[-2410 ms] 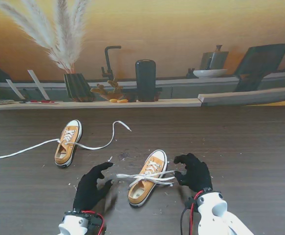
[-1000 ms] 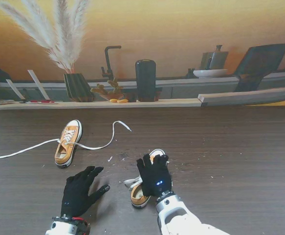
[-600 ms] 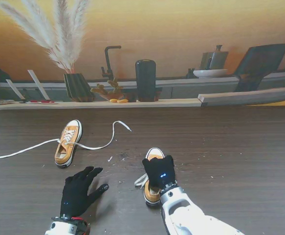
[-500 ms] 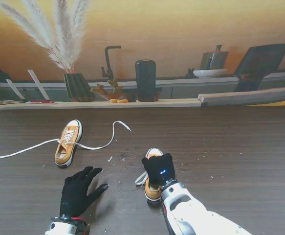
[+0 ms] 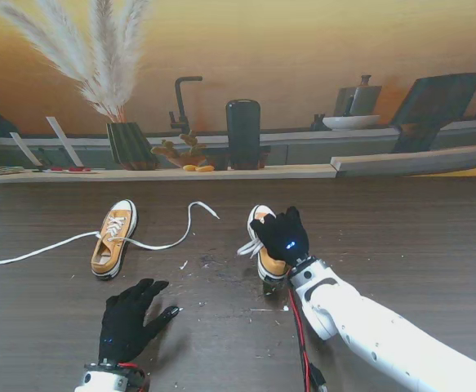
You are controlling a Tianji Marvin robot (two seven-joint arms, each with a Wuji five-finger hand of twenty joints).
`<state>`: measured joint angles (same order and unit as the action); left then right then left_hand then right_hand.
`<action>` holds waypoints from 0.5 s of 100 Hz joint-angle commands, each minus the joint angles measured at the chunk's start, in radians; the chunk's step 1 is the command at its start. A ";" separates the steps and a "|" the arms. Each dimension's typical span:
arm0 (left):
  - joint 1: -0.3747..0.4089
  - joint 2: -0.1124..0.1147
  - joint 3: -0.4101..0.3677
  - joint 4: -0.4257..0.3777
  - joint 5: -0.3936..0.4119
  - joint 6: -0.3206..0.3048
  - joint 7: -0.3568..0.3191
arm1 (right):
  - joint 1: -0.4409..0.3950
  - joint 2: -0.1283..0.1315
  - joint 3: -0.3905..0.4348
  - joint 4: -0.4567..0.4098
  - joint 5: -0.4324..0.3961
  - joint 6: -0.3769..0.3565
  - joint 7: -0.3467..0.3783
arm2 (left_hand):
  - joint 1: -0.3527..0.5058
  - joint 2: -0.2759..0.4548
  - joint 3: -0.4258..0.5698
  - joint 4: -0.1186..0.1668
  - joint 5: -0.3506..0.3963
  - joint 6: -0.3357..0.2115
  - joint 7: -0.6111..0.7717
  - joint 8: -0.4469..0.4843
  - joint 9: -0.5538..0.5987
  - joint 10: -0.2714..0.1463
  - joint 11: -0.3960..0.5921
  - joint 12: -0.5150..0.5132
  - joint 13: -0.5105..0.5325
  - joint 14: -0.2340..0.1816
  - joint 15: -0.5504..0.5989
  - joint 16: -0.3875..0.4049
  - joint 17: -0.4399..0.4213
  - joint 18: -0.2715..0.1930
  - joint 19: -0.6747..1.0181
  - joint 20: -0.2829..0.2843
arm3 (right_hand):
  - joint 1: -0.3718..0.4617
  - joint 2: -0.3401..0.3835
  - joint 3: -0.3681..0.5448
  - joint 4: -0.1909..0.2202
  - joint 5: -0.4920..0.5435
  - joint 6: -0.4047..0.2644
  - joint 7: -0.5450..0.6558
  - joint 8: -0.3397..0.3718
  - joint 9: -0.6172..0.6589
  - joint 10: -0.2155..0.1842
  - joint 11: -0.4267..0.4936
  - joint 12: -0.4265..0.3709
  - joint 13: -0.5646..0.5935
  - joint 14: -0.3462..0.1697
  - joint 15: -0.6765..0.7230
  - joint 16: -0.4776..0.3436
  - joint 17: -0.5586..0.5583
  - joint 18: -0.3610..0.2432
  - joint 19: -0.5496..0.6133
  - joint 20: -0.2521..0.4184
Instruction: Tie the shoelaces into a bow on the shoes
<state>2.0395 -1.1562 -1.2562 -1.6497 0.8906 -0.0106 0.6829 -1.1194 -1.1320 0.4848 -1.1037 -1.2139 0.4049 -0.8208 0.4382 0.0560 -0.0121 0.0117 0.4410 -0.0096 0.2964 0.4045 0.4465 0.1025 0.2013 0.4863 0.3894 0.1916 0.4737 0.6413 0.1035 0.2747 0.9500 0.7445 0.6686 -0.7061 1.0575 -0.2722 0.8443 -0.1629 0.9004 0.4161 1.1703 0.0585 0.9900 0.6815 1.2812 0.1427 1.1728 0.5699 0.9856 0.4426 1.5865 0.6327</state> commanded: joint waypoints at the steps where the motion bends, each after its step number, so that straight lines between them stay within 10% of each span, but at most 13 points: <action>1: -0.004 -0.001 0.004 -0.009 0.006 0.008 -0.019 | 0.054 -0.007 0.010 0.033 0.006 0.007 0.020 | 0.013 0.004 -0.007 0.004 0.017 -0.014 -0.001 0.018 0.000 0.016 0.008 -0.003 0.013 0.006 0.014 -0.007 0.003 0.014 0.012 -0.007 | 0.082 0.121 0.028 0.010 0.017 -0.051 0.090 0.026 -0.030 -0.019 0.010 -0.007 0.027 -0.016 -0.023 -0.016 -0.010 -0.017 -0.007 0.008; 33: -0.020 0.003 0.022 -0.008 0.011 0.031 -0.039 | 0.234 -0.109 -0.159 0.359 0.176 0.020 -0.075 | 0.021 0.002 -0.007 0.004 0.018 -0.013 0.002 0.019 0.000 0.017 0.011 -0.003 0.014 0.005 0.017 -0.008 0.004 0.013 0.016 -0.011 | -0.111 0.081 0.034 -0.009 -0.139 -0.024 0.021 -0.085 -0.201 -0.020 0.015 -0.028 -0.068 -0.021 -0.176 -0.046 -0.165 -0.048 -0.108 0.013; 41: -0.021 0.003 0.024 -0.007 0.012 0.037 -0.039 | 0.239 -0.118 -0.176 0.375 0.200 0.029 -0.028 | 0.025 0.000 -0.006 0.005 0.018 -0.012 0.003 0.019 -0.001 0.018 0.011 -0.003 0.015 0.006 0.018 -0.008 0.003 0.014 0.016 -0.011 | -0.278 0.093 0.058 0.118 -0.164 0.071 -0.202 0.037 -0.309 -0.001 0.011 -0.026 -0.162 -0.009 -0.217 -0.034 -0.256 -0.042 -0.165 0.049; 50: -0.019 0.003 0.025 -0.009 0.013 0.042 -0.042 | 0.228 -0.108 -0.180 0.352 0.198 0.053 0.056 | 0.031 -0.002 -0.005 0.006 0.019 -0.012 0.004 0.019 0.000 0.016 0.012 -0.003 0.014 0.005 0.018 -0.009 0.003 0.014 0.016 -0.012 | -0.325 0.043 -0.013 0.116 -0.240 0.139 -0.259 0.054 -0.408 0.015 0.014 -0.021 -0.255 0.001 -0.229 -0.032 -0.345 -0.042 -0.195 0.060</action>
<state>2.0177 -1.1537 -1.2322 -1.6484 0.8957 0.0231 0.6589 -0.8845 -1.2492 0.2993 -0.7247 -1.0108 0.4402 -0.7855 0.4382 0.0560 -0.0121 0.0117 0.4475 -0.0095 0.2988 0.4045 0.4466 0.1027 0.2020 0.4863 0.3894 0.1920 0.4791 0.6413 0.1041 0.2747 0.9555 0.7429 0.3550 -0.6635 1.0478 -0.1958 0.6520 -0.0784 0.6767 0.4406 0.8205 0.0472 0.9901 0.6669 1.0711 0.1236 0.9587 0.5294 0.6872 0.3969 1.4102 0.6753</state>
